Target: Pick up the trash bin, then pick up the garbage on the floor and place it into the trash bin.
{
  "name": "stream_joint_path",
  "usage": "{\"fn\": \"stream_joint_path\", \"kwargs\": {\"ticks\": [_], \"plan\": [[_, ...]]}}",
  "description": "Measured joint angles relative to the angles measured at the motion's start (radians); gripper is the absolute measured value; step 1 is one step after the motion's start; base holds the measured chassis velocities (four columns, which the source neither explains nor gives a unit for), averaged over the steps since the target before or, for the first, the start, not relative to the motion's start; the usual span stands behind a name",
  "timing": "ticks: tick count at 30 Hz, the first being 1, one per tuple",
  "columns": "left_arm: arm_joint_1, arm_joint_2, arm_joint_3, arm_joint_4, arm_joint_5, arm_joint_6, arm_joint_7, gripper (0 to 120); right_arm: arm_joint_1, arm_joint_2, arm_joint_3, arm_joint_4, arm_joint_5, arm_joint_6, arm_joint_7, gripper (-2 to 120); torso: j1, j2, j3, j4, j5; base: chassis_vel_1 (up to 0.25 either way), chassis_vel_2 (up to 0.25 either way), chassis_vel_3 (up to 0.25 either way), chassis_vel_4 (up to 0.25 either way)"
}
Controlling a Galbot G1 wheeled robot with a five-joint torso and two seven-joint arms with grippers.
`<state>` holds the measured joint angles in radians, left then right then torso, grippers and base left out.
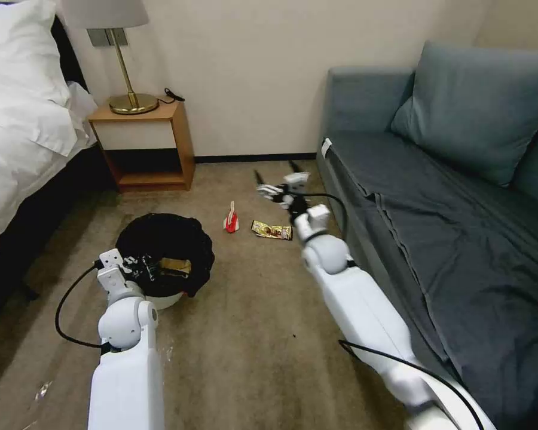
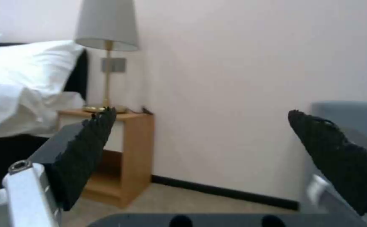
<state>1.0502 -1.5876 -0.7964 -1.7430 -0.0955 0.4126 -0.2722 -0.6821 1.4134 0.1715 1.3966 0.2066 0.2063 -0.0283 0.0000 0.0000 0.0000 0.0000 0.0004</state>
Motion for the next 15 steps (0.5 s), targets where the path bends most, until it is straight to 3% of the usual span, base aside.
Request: {"fn": "stream_joint_path", "kwargs": {"ticks": [6, 15], "plan": [[0.031, 0.022, -0.011, -0.011, -0.022, -0.017, 0.026, 4, -0.204, -0.006, 0.129, 0.064, -0.061, 0.062, -0.044, 100, 0.0, 0.0, 0.0, -0.0002, -0.0002, 0.0, 0.0, 0.0, 0.0], [0.055, 0.021, -0.004, -0.018, -0.029, -0.032, 0.033, 4, -0.306, 0.024, 0.2, 0.038, -0.104, 0.16, -0.085, 100, 0.0, 0.0, 0.0, 0.0, -0.0006, 0.0, 0.0, 0.0, 0.0]]}}
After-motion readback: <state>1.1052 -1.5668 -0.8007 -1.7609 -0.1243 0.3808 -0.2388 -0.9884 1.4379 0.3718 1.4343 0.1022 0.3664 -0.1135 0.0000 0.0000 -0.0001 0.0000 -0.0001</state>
